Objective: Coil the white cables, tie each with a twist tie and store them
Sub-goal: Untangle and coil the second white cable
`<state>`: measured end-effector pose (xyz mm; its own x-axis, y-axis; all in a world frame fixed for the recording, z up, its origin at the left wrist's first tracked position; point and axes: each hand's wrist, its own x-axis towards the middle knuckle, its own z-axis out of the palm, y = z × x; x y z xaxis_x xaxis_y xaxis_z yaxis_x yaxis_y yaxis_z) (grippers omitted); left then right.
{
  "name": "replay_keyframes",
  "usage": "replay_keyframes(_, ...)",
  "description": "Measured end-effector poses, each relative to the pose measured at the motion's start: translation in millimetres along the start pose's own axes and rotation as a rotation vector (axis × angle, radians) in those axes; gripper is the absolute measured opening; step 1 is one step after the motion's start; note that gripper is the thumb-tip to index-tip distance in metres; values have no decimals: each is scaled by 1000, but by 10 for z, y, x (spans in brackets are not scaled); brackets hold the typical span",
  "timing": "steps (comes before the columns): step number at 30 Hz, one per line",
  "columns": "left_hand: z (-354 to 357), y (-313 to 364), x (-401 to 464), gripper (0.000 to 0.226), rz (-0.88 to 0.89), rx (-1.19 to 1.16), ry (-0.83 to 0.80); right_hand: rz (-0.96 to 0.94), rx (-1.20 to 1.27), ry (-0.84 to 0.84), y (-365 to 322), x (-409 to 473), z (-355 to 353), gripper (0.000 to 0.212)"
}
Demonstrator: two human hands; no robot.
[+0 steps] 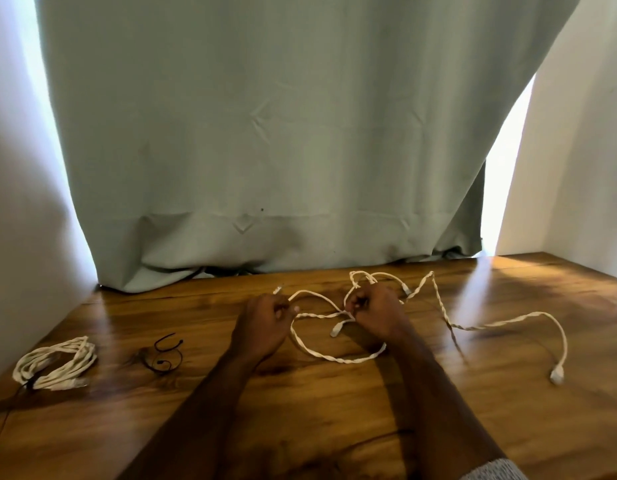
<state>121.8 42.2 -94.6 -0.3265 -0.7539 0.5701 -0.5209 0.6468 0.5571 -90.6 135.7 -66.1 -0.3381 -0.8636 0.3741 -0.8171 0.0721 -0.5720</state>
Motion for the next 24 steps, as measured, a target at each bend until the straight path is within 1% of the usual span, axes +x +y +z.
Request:
replay_keyframes(1, -10, 68, -37, 22, -18, 0, -30, 19, 1, -27, 32, -33, -22, 26)
replay_keyframes(4, -17, 230, -93, 45, -157, 99, -117, 71, 14, -63, 52, -122, -60, 29)
replay_keyframes(5, -15, 257, -99, 47, -188, 141, -163, 103, 16, -57, 51, -140, -69, 28)
replay_keyframes(7, -18, 277, -111, 44, -209, 212, -251, 189, 26, -18, 60, -164, -90, 26)
replay_keyframes(10, -41, 224, -91, 23, -265, 204, -261, 277, 60, 30, 106, -196, -109, 27)
replay_keyframes(12, -36, 190, -67, 13, -288, 176, -256, 291, 73, 39, 125, -202, -116, 28)
replay_keyframes(15, -25, 173, -63, 10, -273, 196, -307, 278, 74, -4, 99, -192, -100, 26)
replay_keyframes(17, 14, 144, -48, 6, -233, 195, -291, 270, 73, -17, 77, -188, -81, 23)
replay_keyframes(18, 30, 130, -41, 3, -221, 128, -250, 259, 70, -14, 71, -188, -78, 20)
replay_keyframes(21, 23, 109, -19, 12, -259, -203, -60, 229, 81, 41, 59, -175, -77, 12)
replay_keyframes(22, 0, 110, -17, 13, -273, -283, -28, 230, 106, 38, 55, -165, -73, 11)
replay_keyframes(24, -26, 105, -25, 11, -287, -387, -61, 242, 185, -38, 1, -161, -43, 12)
